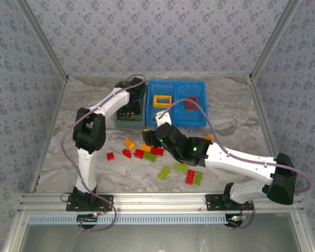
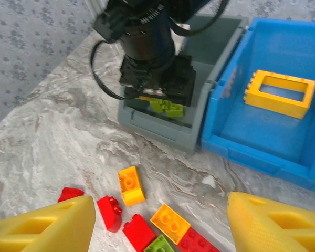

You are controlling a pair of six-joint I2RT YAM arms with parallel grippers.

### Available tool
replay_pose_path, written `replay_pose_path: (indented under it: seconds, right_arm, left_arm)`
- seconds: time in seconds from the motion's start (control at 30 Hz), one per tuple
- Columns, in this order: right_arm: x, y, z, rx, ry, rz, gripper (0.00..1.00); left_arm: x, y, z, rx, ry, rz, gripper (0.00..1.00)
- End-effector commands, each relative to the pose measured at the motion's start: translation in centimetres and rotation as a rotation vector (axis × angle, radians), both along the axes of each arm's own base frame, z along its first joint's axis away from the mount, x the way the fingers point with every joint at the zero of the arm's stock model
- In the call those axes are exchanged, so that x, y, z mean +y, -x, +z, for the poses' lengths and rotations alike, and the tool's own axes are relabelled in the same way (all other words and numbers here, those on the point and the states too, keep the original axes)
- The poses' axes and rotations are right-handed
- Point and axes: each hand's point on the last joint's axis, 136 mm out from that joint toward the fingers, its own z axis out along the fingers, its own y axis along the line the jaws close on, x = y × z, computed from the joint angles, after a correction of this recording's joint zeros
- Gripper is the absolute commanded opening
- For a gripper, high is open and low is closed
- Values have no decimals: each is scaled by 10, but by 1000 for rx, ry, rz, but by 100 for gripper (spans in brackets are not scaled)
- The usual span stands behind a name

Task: Sort the legos into containers by color

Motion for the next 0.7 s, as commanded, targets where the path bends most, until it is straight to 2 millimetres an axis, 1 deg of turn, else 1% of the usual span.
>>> replay_pose_path:
  seconds: [0.0,0.07,0.17,0.23,0.27,0.33,0.37,0.4,0.43,0.47,0.5,0.53,0.6,0.63,0.67]
  right_arm:
    - [-36,-2,-4,30,6,-107,70]
    - [-58,-4,-15,67,25,-175,69]
    - [-106,-6,-39,175,55,-366,69]
    - [-146,-6,-63,282,93,-498,69]
    - [-163,-6,-74,336,104,-553,69]
    - [-198,-3,-101,464,116,-676,72]
    - [-207,-5,-109,499,104,-699,74]
    - [-214,-7,-119,528,86,-717,75]
    - [-219,-9,-127,553,62,-737,77]
    - [-225,-12,-133,572,40,-760,78]
    - [-230,-16,-138,587,10,-777,79]
    - [-235,-20,-144,601,-14,-797,80]
    - [-246,-26,-157,634,-46,-832,82]
    - [-246,-34,-162,640,-76,-837,82]
    - [-249,-38,-168,657,-89,-848,82]
  left_arm:
    - [-12,3,69,-126,43,-22,55]
    - [-19,9,90,-169,65,-30,54]
    - [-22,26,124,-249,90,-28,54]
    - [-28,45,145,-306,126,-46,54]
    - [-34,55,154,-335,149,-71,54]
    - [-58,84,168,-400,205,-183,56]
    - [-72,99,173,-424,245,-253,57]
    - [-91,117,175,-440,305,-342,59]
    - [-107,137,173,-437,368,-417,60]
    - [-119,152,171,-440,419,-471,61]
    - [-130,172,168,-441,457,-529,62]
    - [-137,190,167,-444,484,-580,63]
    - [-146,217,162,-436,524,-645,65]
    - [-150,230,161,-434,555,-668,65]
    - [-152,239,160,-436,582,-682,65]
